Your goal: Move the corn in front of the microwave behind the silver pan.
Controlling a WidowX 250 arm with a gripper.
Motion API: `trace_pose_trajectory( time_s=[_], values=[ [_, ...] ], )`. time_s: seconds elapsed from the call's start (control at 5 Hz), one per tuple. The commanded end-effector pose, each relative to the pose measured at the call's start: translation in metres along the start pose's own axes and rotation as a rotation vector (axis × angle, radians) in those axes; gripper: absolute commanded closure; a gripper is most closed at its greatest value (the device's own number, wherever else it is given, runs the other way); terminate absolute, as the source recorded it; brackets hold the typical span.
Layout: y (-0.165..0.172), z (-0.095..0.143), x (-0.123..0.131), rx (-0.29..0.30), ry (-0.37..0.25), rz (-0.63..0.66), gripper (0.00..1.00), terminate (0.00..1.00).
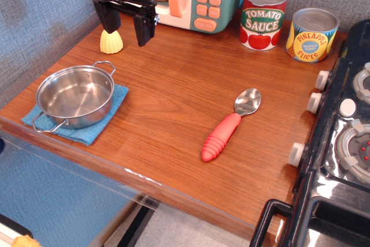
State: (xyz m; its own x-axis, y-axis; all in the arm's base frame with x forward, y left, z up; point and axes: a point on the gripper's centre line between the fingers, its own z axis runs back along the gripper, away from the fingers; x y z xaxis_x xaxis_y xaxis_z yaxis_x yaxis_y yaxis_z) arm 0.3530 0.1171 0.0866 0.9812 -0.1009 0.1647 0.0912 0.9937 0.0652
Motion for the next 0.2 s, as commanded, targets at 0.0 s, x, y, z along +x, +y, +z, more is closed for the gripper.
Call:
trace_pose_trajectory(
  time_s=[0.0],
  values=[
    [0.0077,0.0176,0.0004,0.021,-0.041,-0.006,0.00,1.00]
  ],
)
